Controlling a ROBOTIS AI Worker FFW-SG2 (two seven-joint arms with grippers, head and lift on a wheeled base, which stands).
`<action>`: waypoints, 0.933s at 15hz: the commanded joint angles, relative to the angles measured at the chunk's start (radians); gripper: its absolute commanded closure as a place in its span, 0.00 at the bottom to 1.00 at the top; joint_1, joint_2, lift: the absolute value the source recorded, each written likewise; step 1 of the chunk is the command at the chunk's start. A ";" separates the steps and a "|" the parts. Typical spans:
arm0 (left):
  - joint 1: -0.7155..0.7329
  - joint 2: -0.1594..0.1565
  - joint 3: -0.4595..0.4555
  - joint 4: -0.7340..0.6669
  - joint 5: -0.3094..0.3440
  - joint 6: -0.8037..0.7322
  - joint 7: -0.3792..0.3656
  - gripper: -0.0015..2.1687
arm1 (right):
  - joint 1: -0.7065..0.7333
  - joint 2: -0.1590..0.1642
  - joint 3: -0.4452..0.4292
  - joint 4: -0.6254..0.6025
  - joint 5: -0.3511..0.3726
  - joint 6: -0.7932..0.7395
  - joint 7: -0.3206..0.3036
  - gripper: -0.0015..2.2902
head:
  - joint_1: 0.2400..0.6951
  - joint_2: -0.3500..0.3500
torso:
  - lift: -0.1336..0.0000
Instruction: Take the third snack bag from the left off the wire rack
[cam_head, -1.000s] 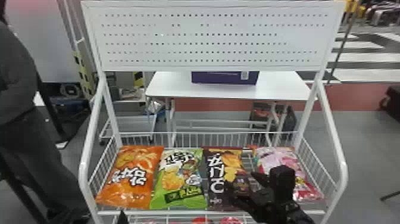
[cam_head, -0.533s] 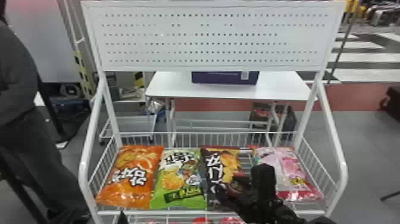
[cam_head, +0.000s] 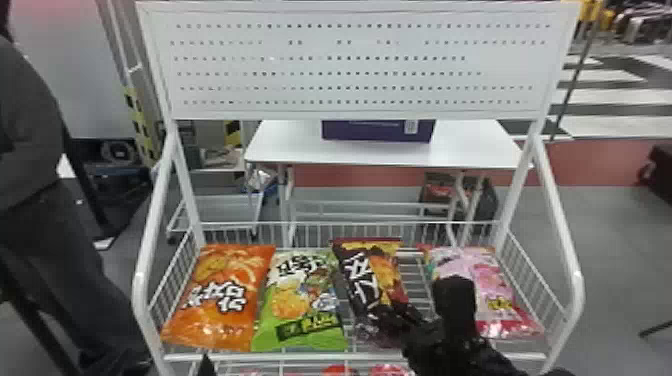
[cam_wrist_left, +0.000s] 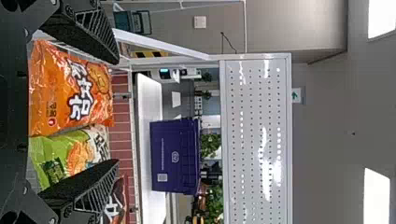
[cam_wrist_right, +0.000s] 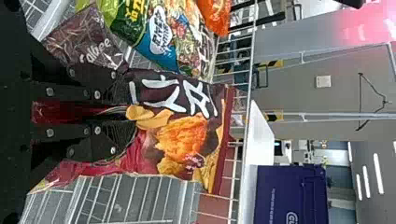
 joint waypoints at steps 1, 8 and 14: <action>0.003 -0.002 0.000 -0.003 -0.003 0.000 0.000 0.07 | 0.040 -0.018 -0.021 -0.075 -0.009 -0.012 -0.012 0.98 | 0.57 0.50 | 1.00; 0.008 -0.002 -0.002 -0.013 -0.009 -0.003 0.000 0.07 | 0.332 -0.129 -0.206 -0.495 -0.069 -0.065 -0.008 0.98 | 0.57 0.50 | 1.00; -0.001 0.002 0.004 -0.015 -0.005 0.000 0.000 0.07 | 0.766 -0.164 -0.512 -0.702 -0.153 -0.242 0.064 0.98 | 0.57 0.50 | 1.00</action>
